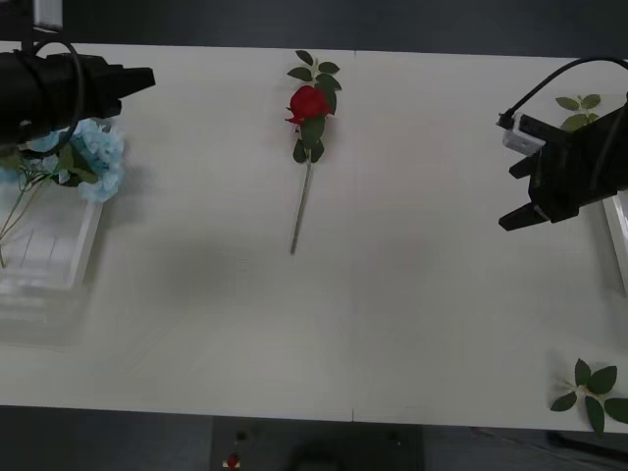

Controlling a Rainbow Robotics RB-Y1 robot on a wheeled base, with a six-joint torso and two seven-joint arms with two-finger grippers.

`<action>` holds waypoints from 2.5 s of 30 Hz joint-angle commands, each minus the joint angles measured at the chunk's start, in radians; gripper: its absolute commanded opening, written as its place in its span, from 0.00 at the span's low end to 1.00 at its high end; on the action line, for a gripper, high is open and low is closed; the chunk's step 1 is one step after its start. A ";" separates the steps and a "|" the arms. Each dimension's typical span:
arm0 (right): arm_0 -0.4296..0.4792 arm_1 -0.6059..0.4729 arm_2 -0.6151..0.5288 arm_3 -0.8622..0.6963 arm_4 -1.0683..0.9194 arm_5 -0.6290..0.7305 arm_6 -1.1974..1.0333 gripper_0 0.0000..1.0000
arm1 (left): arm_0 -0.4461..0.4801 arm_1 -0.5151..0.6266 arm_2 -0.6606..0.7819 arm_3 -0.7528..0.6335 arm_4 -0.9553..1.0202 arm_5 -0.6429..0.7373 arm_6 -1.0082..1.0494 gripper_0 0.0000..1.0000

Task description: Put the red flowers into the right box and the blue flowers into the left box

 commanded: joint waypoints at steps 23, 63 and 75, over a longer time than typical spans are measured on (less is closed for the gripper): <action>-0.006 -0.060 -0.101 0.042 -0.139 0.028 0.172 1.00 | -0.558 -0.283 -0.642 0.481 0.017 -0.087 0.032 0.63; -0.004 -0.059 -0.101 0.157 -0.302 0.036 0.172 1.00 | -0.774 -0.530 -1.014 0.917 -0.009 -0.133 0.649 0.53; -0.004 -0.059 -0.101 0.172 -0.328 0.046 0.172 1.00 | -0.772 -0.618 -1.014 0.949 -0.011 -0.228 0.673 0.53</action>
